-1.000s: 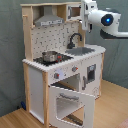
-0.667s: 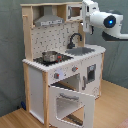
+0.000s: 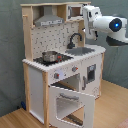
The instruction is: Play with the kitchen
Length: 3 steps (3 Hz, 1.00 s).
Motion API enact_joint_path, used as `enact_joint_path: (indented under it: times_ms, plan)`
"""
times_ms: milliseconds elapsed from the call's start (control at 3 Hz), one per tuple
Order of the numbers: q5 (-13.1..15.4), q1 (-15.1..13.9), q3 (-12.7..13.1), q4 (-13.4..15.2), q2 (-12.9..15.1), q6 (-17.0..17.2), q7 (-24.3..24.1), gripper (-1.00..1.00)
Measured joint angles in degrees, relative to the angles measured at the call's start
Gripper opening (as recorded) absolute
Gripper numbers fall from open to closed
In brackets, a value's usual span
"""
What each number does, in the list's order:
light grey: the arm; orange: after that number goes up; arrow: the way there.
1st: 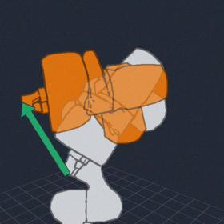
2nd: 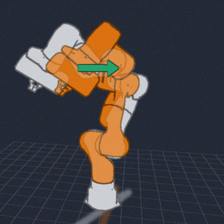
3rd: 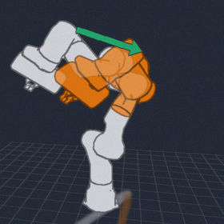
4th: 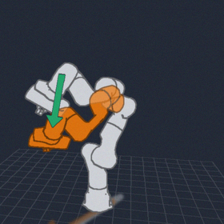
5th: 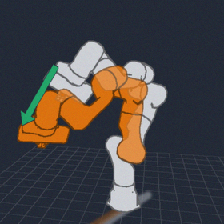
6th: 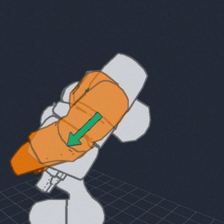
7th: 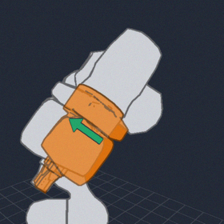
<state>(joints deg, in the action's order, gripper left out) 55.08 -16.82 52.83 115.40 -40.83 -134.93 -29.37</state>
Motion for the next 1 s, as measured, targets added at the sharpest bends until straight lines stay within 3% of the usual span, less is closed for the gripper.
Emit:
enact_joint_path:
  times_ms: [667, 1000]
  plan:
    - [-7.5, 1.0, -0.6, 0.2, 4.6, -1.9, 8.2, 1.0]
    - [-9.8, 0.6, -1.1, -2.0, 8.6, -2.9, 12.8, 1.0]
